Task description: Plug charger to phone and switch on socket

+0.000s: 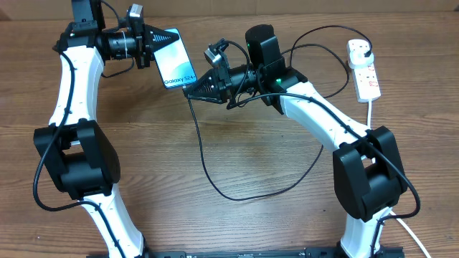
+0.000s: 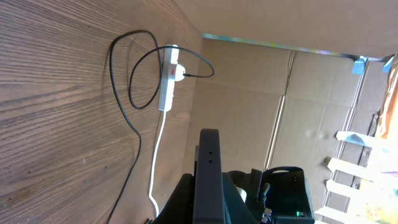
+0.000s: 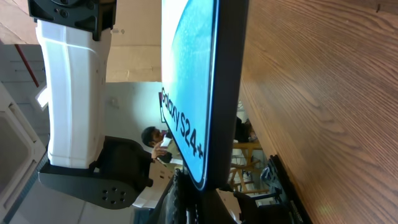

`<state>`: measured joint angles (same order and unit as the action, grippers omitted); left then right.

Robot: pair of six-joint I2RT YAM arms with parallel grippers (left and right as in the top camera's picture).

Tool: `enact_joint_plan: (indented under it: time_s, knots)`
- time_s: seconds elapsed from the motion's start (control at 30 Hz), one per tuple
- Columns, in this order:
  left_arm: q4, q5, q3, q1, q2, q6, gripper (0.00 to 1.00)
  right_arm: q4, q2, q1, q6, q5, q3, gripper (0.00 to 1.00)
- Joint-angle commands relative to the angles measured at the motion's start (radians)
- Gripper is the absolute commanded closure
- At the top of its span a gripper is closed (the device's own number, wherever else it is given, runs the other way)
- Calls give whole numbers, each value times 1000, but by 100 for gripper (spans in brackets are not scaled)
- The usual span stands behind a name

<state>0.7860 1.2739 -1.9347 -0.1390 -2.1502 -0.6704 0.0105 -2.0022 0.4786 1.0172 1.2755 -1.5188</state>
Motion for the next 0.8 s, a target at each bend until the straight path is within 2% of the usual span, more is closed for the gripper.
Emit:
enact_joint_plan:
  time_s: [0.0,0.77]
  knots:
    - [4,24,-15,-2,-2,19,95,-10,-5,-3,0,2,-19,96]
    - [13,9,-15,-1,-2,19,95,-10,-5,-2,1,9,-19,96]
